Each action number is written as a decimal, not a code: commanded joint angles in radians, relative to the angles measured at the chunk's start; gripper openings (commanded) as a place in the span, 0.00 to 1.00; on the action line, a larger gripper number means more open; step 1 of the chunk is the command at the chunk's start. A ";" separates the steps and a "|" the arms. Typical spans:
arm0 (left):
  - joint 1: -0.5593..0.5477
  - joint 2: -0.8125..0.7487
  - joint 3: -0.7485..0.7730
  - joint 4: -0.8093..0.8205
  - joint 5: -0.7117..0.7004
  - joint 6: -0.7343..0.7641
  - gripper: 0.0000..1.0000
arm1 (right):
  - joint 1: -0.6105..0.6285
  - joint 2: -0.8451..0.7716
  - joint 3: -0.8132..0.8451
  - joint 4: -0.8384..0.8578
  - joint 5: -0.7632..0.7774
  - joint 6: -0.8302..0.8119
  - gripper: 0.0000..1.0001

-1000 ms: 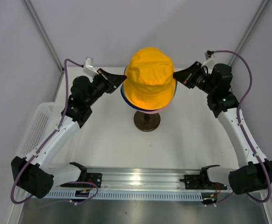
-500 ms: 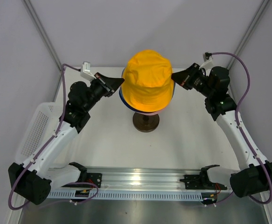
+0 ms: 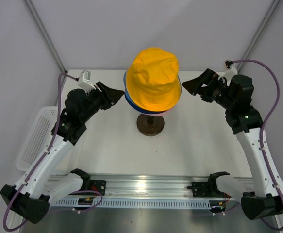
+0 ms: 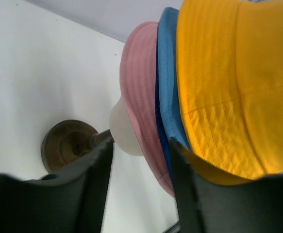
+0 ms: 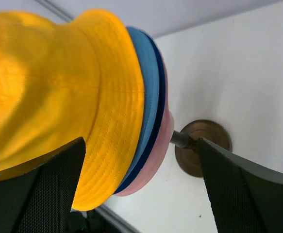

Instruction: Stack the hats

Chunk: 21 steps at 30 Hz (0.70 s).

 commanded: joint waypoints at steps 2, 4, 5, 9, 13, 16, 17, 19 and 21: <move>0.002 -0.106 0.106 -0.141 -0.094 0.097 0.70 | -0.018 -0.106 0.071 -0.130 0.132 -0.073 1.00; 0.002 -0.147 0.134 -0.180 -0.154 0.143 0.83 | -0.019 -0.126 0.064 -0.168 0.168 -0.096 0.99; 0.002 -0.193 0.136 -0.225 -0.168 0.160 0.93 | -0.018 -0.147 0.047 -0.200 0.177 -0.101 0.99; 0.002 -0.302 0.154 -0.387 -0.267 0.248 0.99 | -0.018 -0.224 -0.045 -0.249 0.215 -0.116 1.00; 0.002 -0.396 0.090 -0.534 -0.337 0.297 0.99 | -0.018 -0.339 -0.195 -0.234 0.226 -0.119 0.99; 0.002 -0.480 -0.028 -0.576 -0.305 0.309 1.00 | -0.018 -0.429 -0.304 -0.218 0.229 -0.115 0.99; 0.002 -0.499 -0.115 -0.597 -0.300 0.303 0.99 | -0.018 -0.451 -0.323 -0.221 0.232 -0.113 0.99; 0.002 -0.542 -0.156 -0.617 -0.303 0.289 0.99 | -0.019 -0.509 -0.369 -0.229 0.243 -0.115 0.99; 0.002 -0.560 -0.209 -0.629 -0.303 0.292 1.00 | -0.018 -0.547 -0.396 -0.228 0.241 -0.118 0.99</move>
